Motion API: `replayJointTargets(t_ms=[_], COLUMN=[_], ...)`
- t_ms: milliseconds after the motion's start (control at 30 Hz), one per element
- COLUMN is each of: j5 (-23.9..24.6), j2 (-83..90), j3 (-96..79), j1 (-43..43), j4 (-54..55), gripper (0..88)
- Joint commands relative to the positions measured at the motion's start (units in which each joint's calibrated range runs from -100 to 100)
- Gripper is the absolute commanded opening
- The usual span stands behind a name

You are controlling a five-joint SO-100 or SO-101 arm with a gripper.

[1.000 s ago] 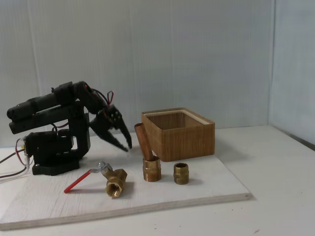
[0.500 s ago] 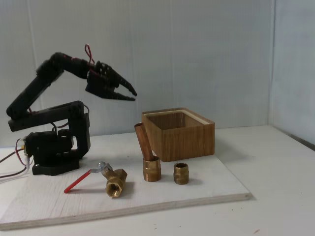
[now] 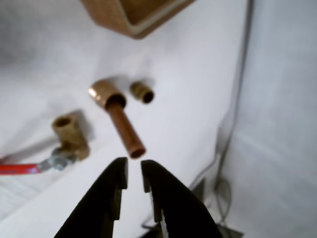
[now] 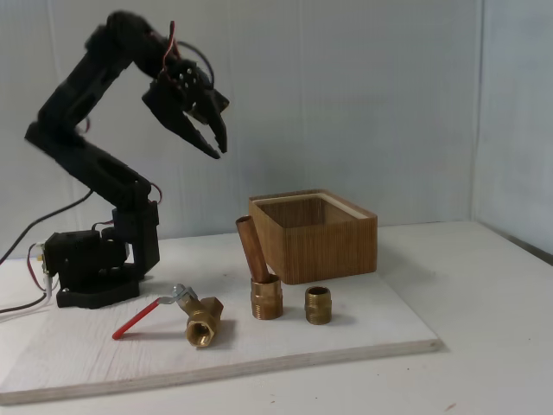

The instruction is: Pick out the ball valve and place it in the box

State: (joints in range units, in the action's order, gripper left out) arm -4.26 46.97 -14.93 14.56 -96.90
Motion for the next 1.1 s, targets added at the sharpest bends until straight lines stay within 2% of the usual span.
replayJointTargets(t_ms=[0,100,300,500,700,1067], j5=[-0.3,-1.2,-7.1,-9.0,-11.5,-21.0], j2=[-6.9,-10.0,-10.7,-10.7,-10.6,-10.6], j3=[9.2,9.2,3.7,-3.8,-7.4,-13.1], j1=[3.2,5.3,6.0,6.7,12.8,25.8], j4=[-2.3,-2.3,-2.3,-2.3,-2.3,-2.3], gripper=[2.0,2.4,2.1,2.1,2.0,2.0])
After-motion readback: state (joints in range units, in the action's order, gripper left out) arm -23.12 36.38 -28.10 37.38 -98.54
